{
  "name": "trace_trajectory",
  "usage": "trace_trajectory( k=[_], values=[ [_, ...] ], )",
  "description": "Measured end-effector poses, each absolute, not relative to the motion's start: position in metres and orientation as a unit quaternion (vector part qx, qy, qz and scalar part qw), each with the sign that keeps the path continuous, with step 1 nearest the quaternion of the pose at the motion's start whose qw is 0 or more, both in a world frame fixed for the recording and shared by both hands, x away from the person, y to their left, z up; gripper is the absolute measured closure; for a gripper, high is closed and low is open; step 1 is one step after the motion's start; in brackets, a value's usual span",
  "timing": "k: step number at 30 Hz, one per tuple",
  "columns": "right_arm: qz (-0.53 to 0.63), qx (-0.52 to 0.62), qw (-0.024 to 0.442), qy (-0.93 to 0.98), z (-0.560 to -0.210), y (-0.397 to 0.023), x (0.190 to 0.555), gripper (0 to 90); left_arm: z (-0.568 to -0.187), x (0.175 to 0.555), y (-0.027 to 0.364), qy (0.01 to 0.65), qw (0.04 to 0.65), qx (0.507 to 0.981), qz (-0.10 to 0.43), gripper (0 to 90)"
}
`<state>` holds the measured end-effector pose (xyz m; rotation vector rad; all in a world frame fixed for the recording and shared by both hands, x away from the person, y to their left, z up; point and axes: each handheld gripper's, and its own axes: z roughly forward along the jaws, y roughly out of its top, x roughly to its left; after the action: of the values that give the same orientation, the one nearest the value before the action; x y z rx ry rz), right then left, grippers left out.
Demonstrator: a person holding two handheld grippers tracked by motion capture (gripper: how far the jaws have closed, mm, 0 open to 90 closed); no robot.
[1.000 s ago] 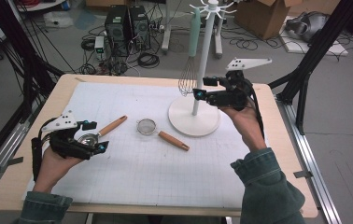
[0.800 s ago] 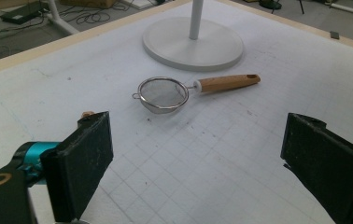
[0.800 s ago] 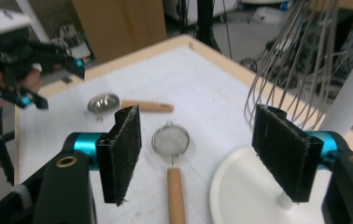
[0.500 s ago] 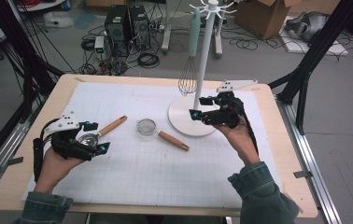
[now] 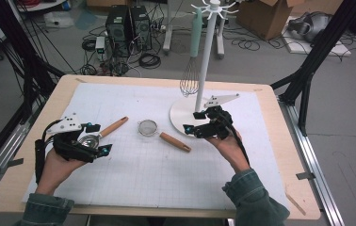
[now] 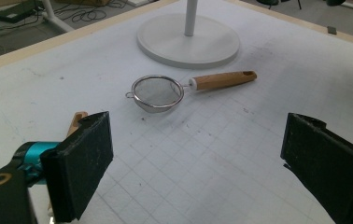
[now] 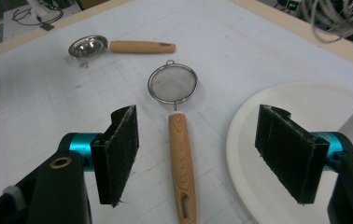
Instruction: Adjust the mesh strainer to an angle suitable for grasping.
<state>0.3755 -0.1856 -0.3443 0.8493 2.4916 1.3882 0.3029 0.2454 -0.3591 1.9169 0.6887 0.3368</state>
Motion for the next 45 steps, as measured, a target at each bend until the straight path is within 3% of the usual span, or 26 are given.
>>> trace_trajectory(
  k=[8, 30, 45],
  values=[
    [0.445, 0.288, 0.071, 0.845, -0.370, -0.177, 0.382, 29.1, -0.360, 0.303, 0.245, 0.286, 0.514, 0.797, 0.139, 9.7],
    [0.405, 0.277, 0.037, 0.870, -0.421, -0.141, 0.401, 46.0, -0.360, 0.303, 0.244, 0.284, 0.515, 0.797, 0.138, 9.7],
    [0.385, 0.252, 0.043, 0.887, -0.437, -0.122, 0.404, 57.6, -0.360, 0.303, 0.242, 0.281, 0.514, 0.799, 0.135, 9.7]
  ],
)
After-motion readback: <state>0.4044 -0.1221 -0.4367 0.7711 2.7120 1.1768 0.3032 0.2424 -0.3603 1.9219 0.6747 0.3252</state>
